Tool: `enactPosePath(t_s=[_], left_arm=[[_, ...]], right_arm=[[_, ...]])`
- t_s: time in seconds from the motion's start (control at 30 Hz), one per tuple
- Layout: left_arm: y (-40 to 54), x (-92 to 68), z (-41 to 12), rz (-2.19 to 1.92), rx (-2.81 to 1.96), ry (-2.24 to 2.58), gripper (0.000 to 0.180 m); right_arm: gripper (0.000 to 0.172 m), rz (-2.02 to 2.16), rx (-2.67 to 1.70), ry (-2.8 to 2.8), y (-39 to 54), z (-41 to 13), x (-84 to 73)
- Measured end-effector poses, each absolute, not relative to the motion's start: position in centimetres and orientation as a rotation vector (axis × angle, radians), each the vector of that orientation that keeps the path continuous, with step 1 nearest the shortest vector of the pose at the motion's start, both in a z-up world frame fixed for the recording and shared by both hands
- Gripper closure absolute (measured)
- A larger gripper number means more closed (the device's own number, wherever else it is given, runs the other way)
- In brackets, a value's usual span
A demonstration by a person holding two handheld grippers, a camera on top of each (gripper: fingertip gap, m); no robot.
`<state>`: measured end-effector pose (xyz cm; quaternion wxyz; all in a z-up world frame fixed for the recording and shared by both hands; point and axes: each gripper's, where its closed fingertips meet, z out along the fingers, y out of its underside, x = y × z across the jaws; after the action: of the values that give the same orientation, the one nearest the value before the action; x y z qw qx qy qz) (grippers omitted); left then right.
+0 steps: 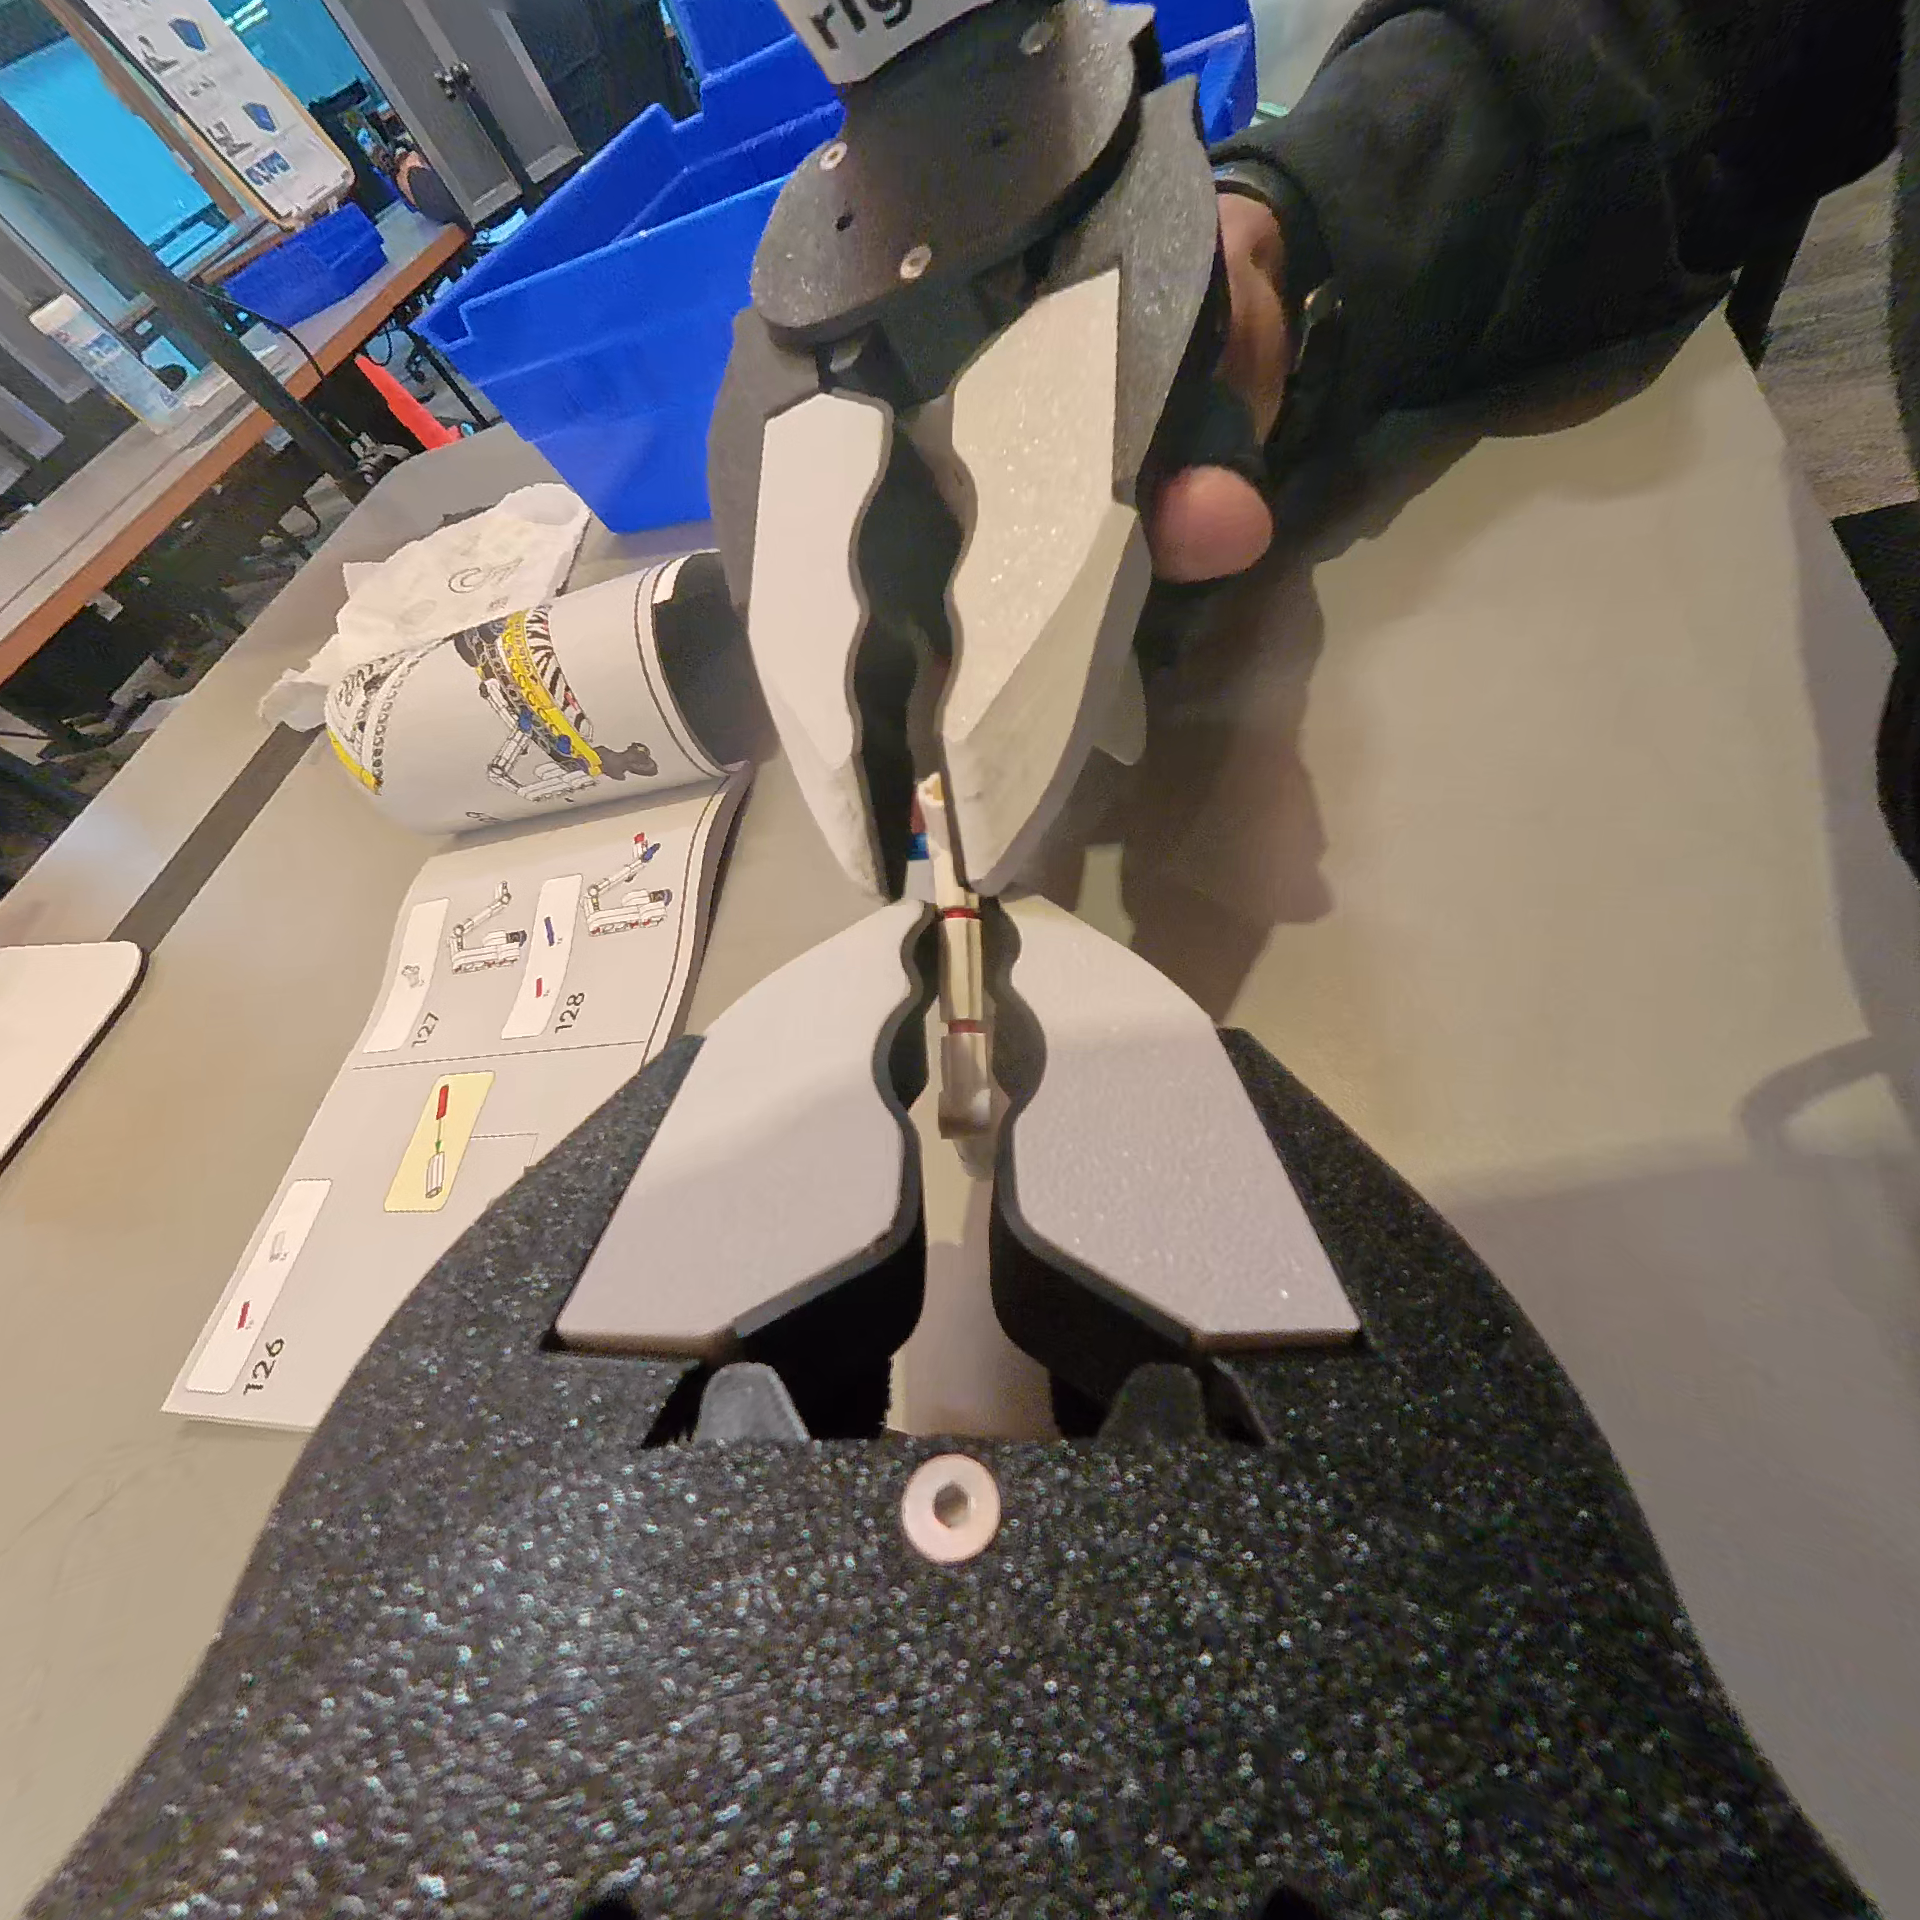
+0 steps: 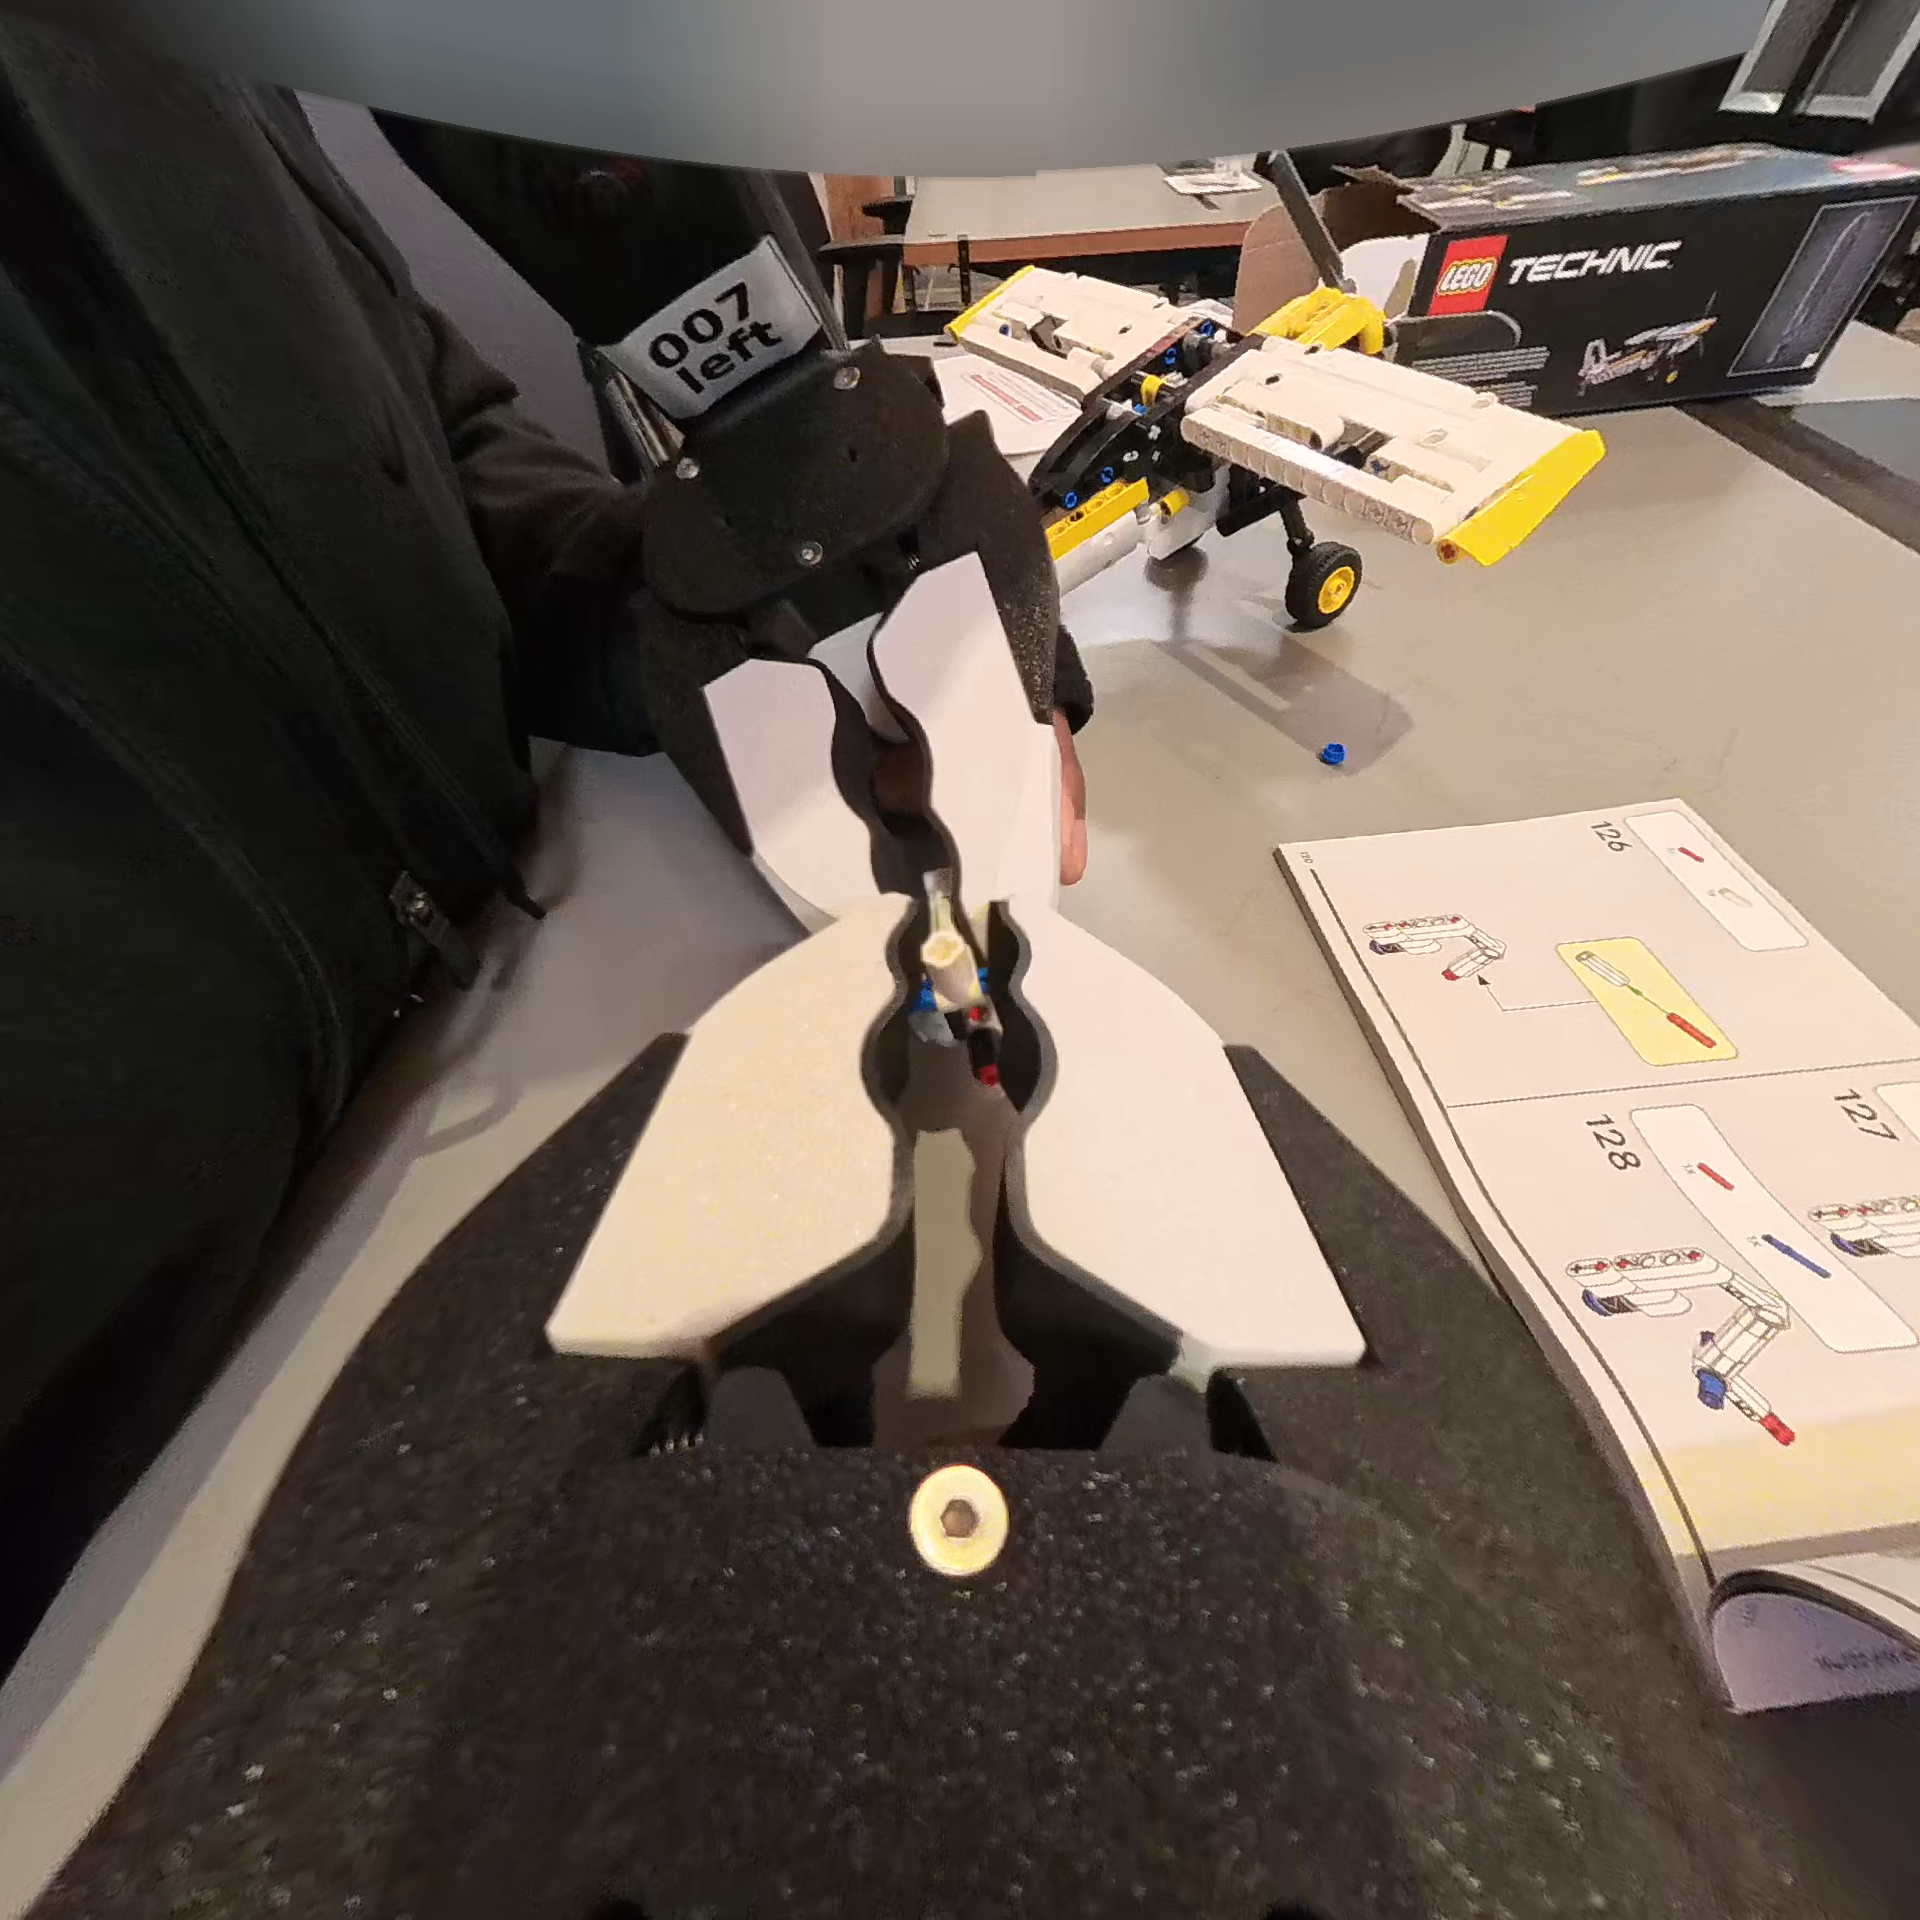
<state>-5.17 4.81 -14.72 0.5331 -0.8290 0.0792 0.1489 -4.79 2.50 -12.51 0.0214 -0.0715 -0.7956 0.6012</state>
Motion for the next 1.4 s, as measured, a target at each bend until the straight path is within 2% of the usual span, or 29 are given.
enactPosePath(t_s=[0.27,0.37,0.47,0.83,0.87,1.13,1.23,1.4], left_arm=[[4.9,-5.3,-14.8,0.340,-1.974,0.173,0.173],[4.8,-5.3,-14.8,0.346,-1.975,0.186,0.173],[4.8,-5.2,-14.6,0.351,-1.970,0.193,0.173],[4.8,-4.8,-15.0,0.246,-1.994,0.166,0.173],[4.8,-5.0,-14.9,0.254,-1.990,0.154,0.173],[4.8,-5.3,-15.0,0.262,-1.996,0.134,0.173],[4.7,-5.2,-15.2,0.263,-2.009,0.137,0.173],[4.7,-5.1,-15.2,0.257,-2.009,0.141,0.173]], right_arm=[[0.164,1.836,-0.184,-2.457,2.7,-12.6,-4.8],[0.146,1.801,-0.227,-2.445,2.8,-12.8,-5.4],[0.153,1.837,-0.203,-2.467,2.8,-12.7,-4.9],[0.156,1.808,-0.158,-2.492,2.8,-13.0,-4.6],[0.165,1.816,-0.154,-2.487,2.8,-12.9,-4.6],[0.164,1.796,-0.176,-2.467,2.8,-12.9,-5.0],[0.151,1.761,-0.198,-2.432,3.2,-12.9,-5.6],[0.149,1.797,-0.208,-2.455,3.3,-12.9,-5.4]])
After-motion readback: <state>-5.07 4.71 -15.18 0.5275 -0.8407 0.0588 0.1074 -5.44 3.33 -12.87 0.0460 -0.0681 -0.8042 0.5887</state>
